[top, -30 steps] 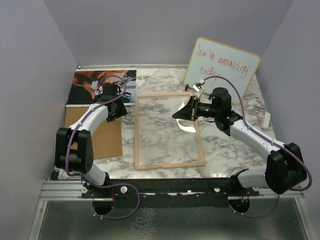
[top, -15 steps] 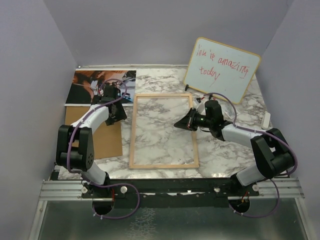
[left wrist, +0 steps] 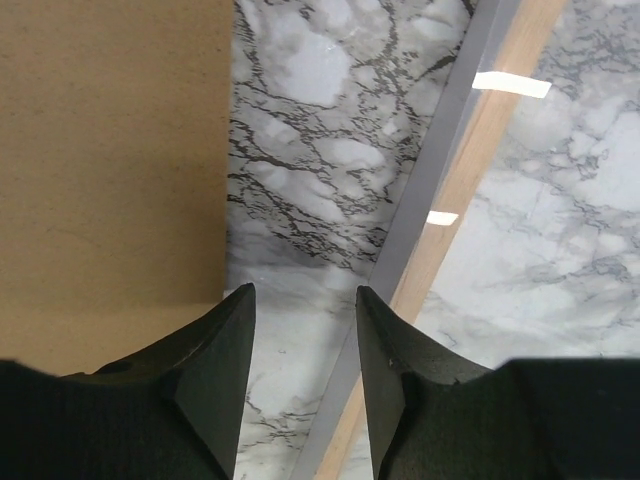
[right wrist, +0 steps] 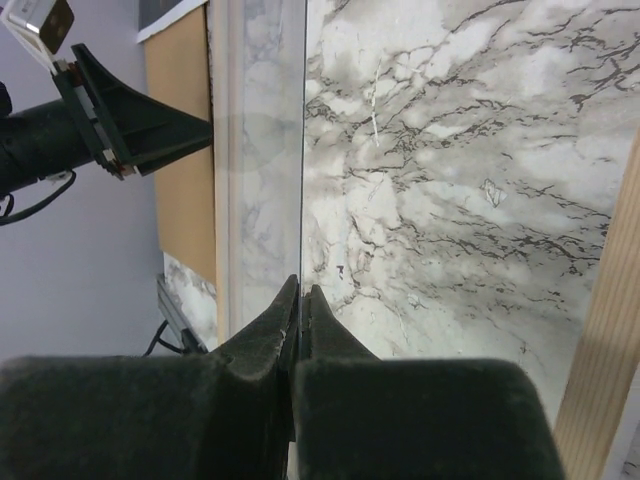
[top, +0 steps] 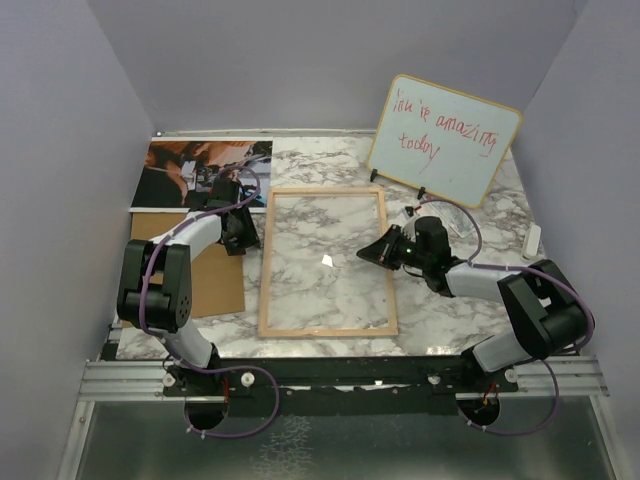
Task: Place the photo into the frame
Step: Place the photo frame item in the photo frame.
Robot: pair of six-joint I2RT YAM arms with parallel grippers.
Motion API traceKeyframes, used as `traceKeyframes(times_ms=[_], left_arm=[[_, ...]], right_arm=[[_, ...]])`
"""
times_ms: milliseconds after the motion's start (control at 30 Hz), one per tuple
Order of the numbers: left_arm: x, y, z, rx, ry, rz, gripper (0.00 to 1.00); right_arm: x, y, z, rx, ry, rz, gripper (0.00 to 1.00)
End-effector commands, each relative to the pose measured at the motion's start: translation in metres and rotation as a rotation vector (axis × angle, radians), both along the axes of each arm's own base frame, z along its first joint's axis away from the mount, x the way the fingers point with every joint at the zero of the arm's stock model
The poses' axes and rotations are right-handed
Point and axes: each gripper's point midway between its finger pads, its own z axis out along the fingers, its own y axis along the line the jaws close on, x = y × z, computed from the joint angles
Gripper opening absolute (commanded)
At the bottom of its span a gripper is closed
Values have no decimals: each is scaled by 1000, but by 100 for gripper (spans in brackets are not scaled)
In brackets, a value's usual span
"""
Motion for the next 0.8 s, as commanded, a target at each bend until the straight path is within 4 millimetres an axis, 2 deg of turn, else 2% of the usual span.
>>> traceKeyframes(times_ms=[0,400,600,767], left_arm=[[1,-18,-5,-102,-14,-57,45],[2,-32,-13,-182,-14,-65,46],[2,-31,-13,-181,-19,-68,49],[3,-33,-9,-187,-37,-88,59]], right_arm=[[16,-7,13,27,-75,-91,1],[8,-19,-10,17,-15,-163,1],[8,-24,-2,15,-46,-183,1],[4,-26,9,28,-98,-179,1]])
